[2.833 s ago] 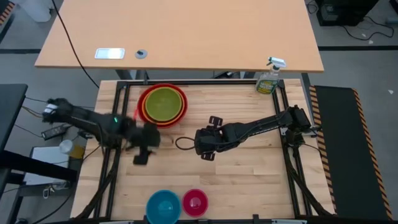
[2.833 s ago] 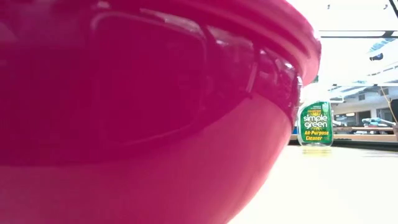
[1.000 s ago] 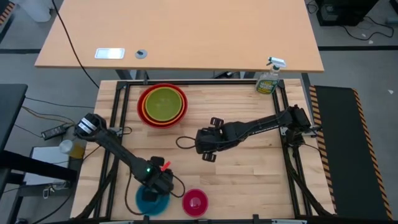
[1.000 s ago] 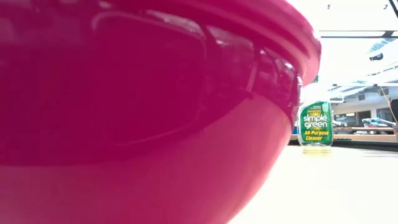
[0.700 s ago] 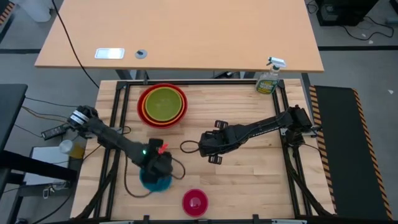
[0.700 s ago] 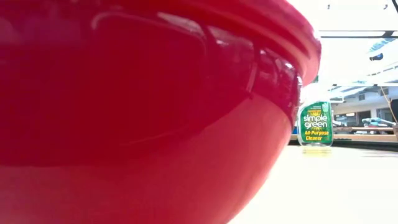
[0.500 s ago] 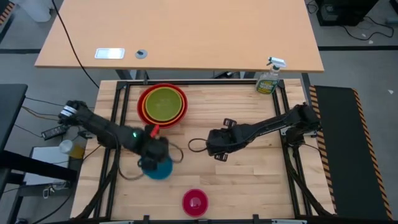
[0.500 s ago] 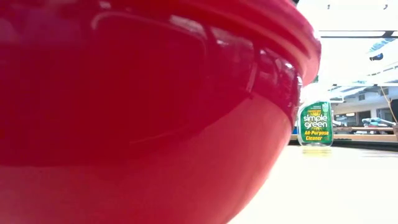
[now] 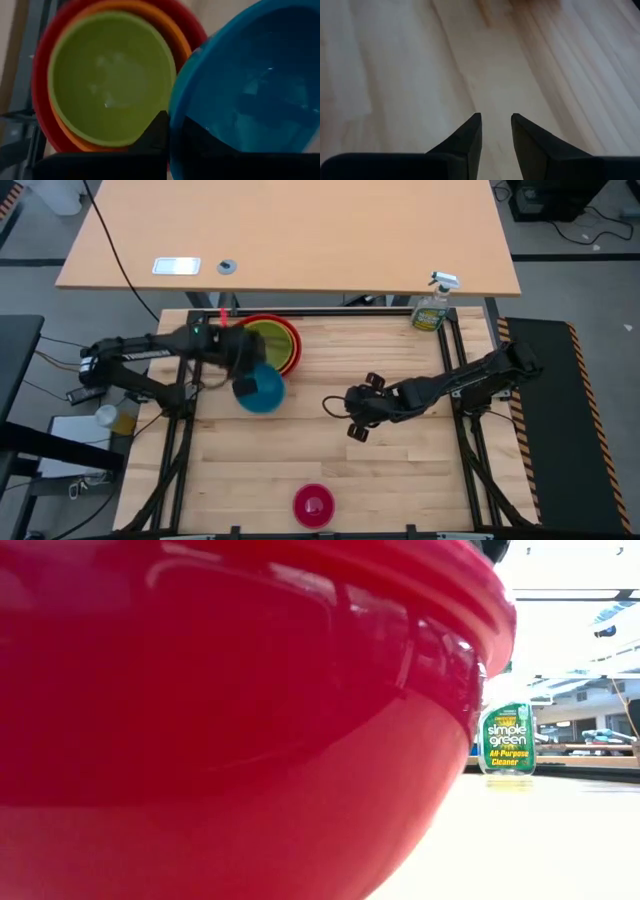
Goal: Nest bowls inside each other by size order
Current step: Stack the blue bowl on top of the green bowl
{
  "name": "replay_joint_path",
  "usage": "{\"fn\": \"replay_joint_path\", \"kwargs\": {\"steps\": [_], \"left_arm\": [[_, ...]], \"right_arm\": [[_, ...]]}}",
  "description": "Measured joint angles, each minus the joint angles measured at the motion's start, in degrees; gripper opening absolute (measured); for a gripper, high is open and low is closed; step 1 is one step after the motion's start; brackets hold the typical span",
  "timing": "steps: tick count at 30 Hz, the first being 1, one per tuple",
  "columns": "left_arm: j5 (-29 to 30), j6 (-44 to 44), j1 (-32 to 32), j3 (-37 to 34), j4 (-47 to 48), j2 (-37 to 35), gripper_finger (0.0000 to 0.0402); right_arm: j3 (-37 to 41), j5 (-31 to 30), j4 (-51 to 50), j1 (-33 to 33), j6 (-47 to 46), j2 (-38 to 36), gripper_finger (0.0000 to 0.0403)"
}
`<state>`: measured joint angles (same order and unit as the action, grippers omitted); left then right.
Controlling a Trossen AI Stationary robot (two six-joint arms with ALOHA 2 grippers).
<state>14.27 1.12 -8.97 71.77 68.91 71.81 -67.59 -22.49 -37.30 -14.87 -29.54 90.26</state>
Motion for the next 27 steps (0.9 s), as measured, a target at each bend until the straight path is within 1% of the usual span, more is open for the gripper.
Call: {"fn": "replay_joint_path", "kwargs": {"steps": [2,8,12,16,21,27], "left_arm": [[-2.3,-1.9,-3.7,2.9,-0.6,0.7,0.0023],[-2.2,-6.3,-15.5,10.0,-2.5,2.5,0.0023],[-2.2,-7.1,-23.7,8.8,-5.4,4.6,0.0023],[-2.1,-10.5,-29.8,5.5,-6.6,8.0,0.0023],[-2.3,-12.2,-34.9,3.7,-9.9,12.5,0.0023],[-2.5,-13.5,-36.2,3.6,-10.7,17.6,0.0038]], "right_arm": [[0.0,0.8,2.1,0.0,1.2,0.0,0.0115],[0.0,4.9,7.9,0.0,5.2,0.9,0.0115],[0.0,5.2,8.8,-0.1,5.7,0.9,0.0115],[0.0,5.2,8.9,-0.2,5.7,0.9,0.0115],[0.0,4.2,9.6,-0.2,6.8,0.9,0.0115],[0.0,4.2,10.8,-0.2,7.8,0.9,0.0115]]}}
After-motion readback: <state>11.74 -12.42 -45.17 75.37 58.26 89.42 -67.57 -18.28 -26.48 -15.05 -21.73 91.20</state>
